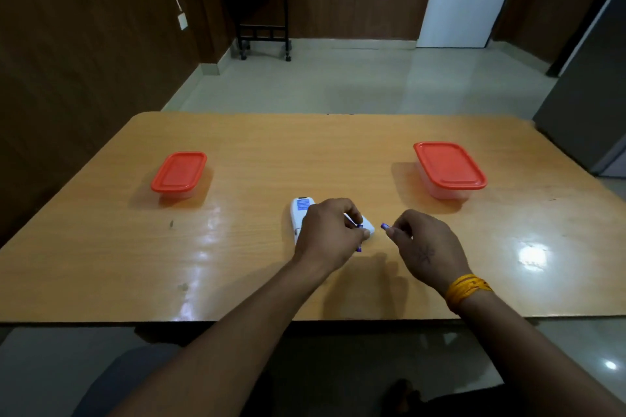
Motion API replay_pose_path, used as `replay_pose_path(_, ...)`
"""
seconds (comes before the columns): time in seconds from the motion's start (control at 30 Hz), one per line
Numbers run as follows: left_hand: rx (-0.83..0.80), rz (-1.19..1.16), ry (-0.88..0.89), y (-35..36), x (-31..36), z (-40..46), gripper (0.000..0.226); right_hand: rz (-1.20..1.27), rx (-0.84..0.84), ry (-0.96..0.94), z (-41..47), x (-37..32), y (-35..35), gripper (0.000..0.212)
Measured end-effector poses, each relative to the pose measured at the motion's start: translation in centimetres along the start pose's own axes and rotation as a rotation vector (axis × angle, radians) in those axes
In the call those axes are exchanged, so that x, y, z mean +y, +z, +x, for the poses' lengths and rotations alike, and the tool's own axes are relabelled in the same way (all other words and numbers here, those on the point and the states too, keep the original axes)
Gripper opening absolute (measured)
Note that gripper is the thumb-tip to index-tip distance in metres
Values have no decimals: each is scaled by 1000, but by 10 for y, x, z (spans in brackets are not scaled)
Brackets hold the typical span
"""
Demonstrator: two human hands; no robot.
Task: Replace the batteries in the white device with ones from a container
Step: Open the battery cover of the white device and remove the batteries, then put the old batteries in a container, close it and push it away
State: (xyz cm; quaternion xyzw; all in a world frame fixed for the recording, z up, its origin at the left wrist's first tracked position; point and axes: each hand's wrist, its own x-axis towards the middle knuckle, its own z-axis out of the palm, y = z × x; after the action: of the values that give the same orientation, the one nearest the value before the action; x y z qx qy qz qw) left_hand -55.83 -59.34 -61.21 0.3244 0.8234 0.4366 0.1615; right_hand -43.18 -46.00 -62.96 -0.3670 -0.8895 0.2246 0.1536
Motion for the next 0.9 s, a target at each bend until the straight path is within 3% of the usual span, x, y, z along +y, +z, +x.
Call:
replay_pose_path(0.33,-48,225,78,81,33,20,13,0,-12,313,10,41,-25,24)
replay_pose_path(0.47,-83,339,113,100,40,28,17,17,-25,315,9,49,-27,17)
replay_pose_path(0.9,-70,430,97,111,38,38,28,-12,-27,317,18,56,-22,31)
